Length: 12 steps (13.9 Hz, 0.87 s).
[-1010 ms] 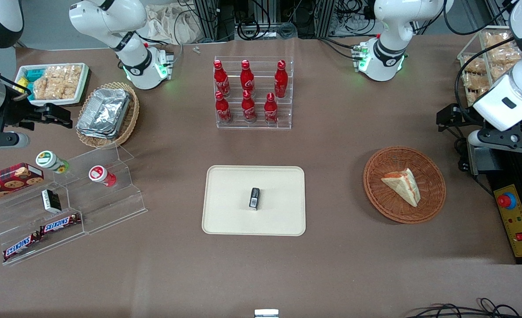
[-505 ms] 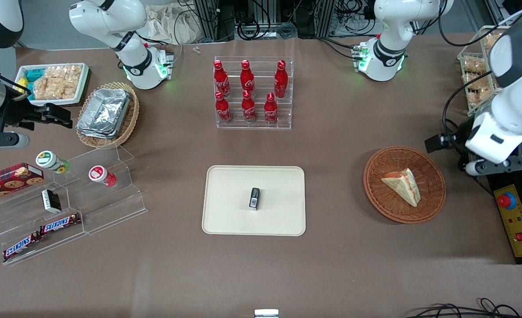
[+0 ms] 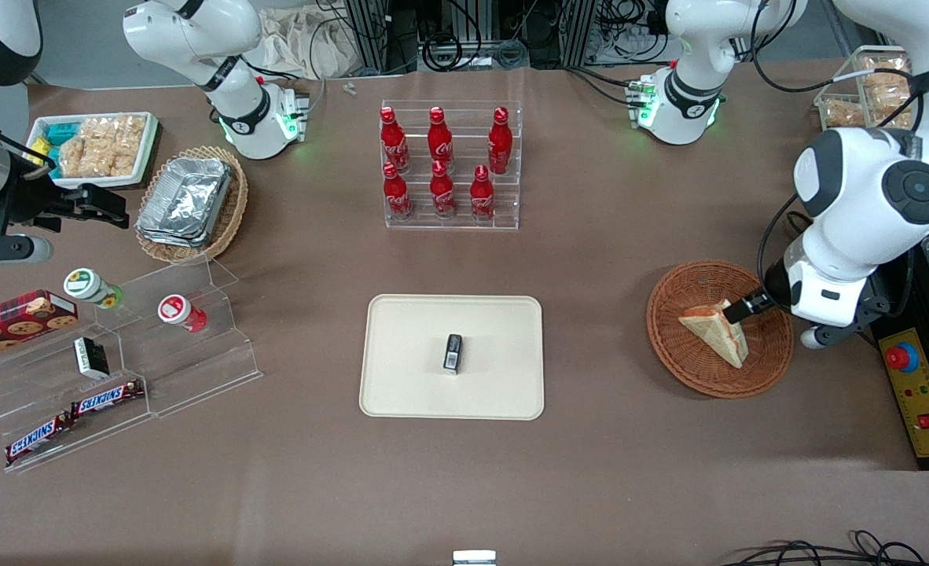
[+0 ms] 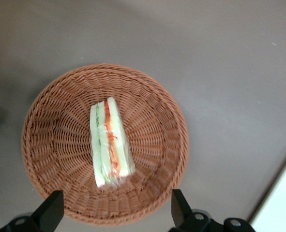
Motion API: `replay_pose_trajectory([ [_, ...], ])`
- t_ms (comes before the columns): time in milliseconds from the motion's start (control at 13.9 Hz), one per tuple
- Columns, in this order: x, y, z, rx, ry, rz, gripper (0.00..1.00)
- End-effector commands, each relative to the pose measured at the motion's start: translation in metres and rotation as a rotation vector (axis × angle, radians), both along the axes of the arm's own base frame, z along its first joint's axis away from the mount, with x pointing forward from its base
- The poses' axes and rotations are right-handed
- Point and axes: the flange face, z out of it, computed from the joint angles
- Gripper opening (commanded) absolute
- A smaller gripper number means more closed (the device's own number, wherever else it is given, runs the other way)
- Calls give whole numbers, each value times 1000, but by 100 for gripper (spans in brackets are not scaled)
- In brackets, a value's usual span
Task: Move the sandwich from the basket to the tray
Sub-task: 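Close the left gripper on the sandwich's crust edge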
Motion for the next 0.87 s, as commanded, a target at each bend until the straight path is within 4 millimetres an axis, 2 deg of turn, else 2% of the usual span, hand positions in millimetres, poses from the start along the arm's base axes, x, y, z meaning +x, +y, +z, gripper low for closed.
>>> replay_pose_trajectory([
  [0,-1,11,-43,3,24,141,100],
  [361,0,7,-100,86,87,291,100],
  [649,-3,0,-123,98,114,333,100],
  [794,-13,1,-137,104,145,349,100],
])
